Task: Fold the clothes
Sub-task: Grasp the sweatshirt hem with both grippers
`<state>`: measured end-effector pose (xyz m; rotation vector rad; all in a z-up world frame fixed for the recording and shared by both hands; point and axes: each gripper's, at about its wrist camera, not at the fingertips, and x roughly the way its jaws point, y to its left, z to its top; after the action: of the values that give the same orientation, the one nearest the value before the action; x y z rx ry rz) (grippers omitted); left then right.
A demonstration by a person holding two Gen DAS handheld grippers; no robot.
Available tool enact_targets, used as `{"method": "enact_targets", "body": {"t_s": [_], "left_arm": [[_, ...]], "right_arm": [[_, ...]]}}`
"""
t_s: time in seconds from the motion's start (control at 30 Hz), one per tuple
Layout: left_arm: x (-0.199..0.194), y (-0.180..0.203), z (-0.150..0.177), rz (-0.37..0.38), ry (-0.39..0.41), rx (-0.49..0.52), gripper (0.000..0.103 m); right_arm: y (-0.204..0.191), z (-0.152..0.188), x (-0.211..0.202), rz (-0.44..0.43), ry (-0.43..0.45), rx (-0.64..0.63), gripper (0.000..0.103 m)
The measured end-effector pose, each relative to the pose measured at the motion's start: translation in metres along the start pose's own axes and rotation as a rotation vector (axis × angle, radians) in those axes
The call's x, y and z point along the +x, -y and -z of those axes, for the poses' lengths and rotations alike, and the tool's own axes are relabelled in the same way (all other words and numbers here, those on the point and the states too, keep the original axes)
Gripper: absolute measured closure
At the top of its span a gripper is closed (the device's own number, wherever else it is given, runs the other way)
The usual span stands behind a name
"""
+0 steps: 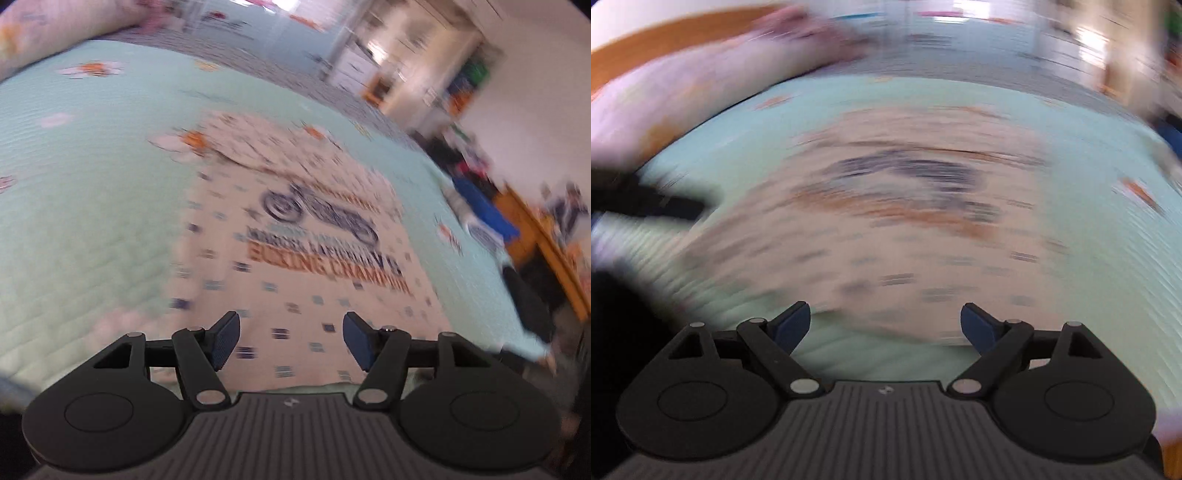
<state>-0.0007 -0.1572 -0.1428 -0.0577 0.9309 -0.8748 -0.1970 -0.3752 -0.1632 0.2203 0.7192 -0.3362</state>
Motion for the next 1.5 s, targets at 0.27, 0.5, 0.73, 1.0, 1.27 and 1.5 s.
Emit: {"method": "enact_targets", "body": {"t_s": [0.27, 0.5, 0.73, 1.0, 1.27, 1.5], "left_arm": [[-0.02, -0.021, 0.019, -0.062, -0.03, -0.063, 0.038], [-0.028, -0.048, 0.01, -0.062, -0.033, -0.214, 0.037], [-0.016, -0.094, 0.006, 0.049, -0.103, -0.528, 0.035], [0.006, -0.123, 0.0, 0.224, -0.175, -0.763, 0.034], [0.004, -0.133, 0.007, 0.274, -0.167, -0.826, 0.041], [-0.002, -0.133, 0.008, 0.268, -0.174, -0.801, 0.042]], "right_arm": [[0.036, 0.03, -0.005, 0.071, -0.179, 0.023, 0.014], [0.105, 0.022, -0.019, -0.114, -0.039, 0.481, 0.014], [0.191, 0.056, 0.011, -0.449, -0.073, 1.072, 0.015], [0.185, 0.048, 0.035, -0.48, -0.124, 1.081, 0.024], [0.183, 0.059, 0.04, -0.466, -0.165, 1.108, 0.077], [0.179, 0.061, 0.038, -0.49, -0.16, 1.108, 0.07]]}}
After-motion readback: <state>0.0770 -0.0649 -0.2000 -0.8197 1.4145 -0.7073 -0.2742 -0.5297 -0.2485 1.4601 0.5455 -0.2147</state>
